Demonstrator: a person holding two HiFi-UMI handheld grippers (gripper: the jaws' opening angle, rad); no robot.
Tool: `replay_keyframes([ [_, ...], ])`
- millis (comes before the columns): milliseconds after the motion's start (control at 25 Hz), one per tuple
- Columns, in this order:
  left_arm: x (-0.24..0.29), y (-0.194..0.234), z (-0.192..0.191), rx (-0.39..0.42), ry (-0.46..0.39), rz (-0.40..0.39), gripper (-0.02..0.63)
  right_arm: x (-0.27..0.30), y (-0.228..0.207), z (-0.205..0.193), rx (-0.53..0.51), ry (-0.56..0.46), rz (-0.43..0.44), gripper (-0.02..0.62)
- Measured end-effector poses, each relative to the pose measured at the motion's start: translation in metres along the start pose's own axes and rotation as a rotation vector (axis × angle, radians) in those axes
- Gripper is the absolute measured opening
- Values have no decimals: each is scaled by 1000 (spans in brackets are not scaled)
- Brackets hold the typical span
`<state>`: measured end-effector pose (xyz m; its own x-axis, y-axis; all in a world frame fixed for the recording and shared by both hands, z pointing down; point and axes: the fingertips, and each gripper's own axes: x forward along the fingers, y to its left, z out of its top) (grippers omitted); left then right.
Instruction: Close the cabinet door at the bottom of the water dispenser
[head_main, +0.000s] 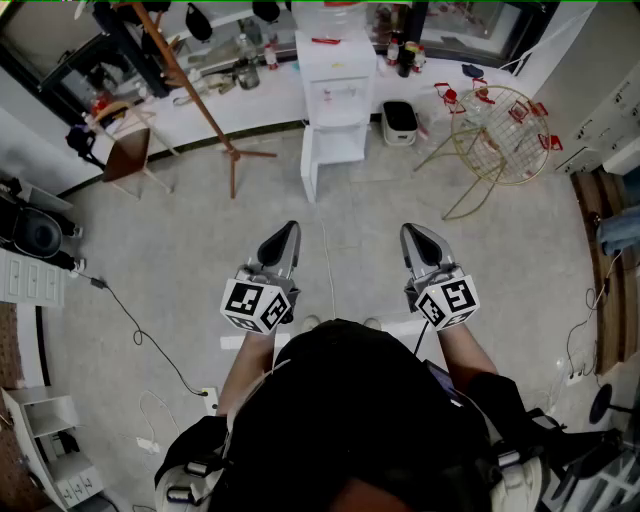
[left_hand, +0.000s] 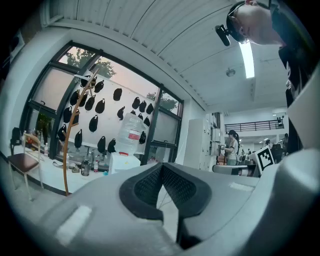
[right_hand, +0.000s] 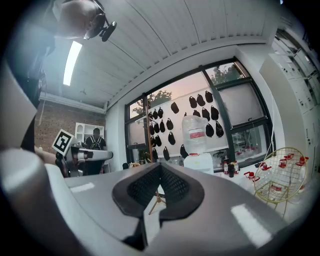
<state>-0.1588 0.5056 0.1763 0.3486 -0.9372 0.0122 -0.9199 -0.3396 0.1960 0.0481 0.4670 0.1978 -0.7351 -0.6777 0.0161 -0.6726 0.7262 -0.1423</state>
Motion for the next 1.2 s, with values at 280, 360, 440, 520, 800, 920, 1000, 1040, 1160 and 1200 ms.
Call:
replay_keyframes([
  [280, 7, -1, -4, 1, 14, -9, 3, 2, -7, -1, 0, 6, -7, 4],
  [360, 10, 0, -3, 2, 14, -11, 3, 4, -9, -1, -2, 5, -8, 5],
  [440, 11, 0, -3, 4, 15, -14, 2, 4, -10, -1, 1, 4, -9, 5],
  [520, 11, -3, -3, 7, 16, -21, 3, 2, -9, -3, 8, 3, -9, 4],
  [800, 17, -17, -2, 14, 13, -39, 5, -5, -9, 7, 24, -34, 12, 6],
  [920, 21, -27, -5, 8, 17, -56, 99, -12, -12, 14, 37, -57, 19, 87],
  [1000, 23, -34, -9, 10, 24, -52, 186, -19, -16, 15, 37, -64, 14, 174],
  [1040, 23, -36, -11, 11, 27, -42, 223, -23, -19, 15, 32, -65, 7, 226],
  [1160, 27, -44, -15, 10, 31, 4, 341, -39, -33, 17, 17, -71, -19, 306],
  [1200, 30, -48, -15, 10, 31, 18, 361, -44, -38, 18, 17, -73, -24, 319],
])
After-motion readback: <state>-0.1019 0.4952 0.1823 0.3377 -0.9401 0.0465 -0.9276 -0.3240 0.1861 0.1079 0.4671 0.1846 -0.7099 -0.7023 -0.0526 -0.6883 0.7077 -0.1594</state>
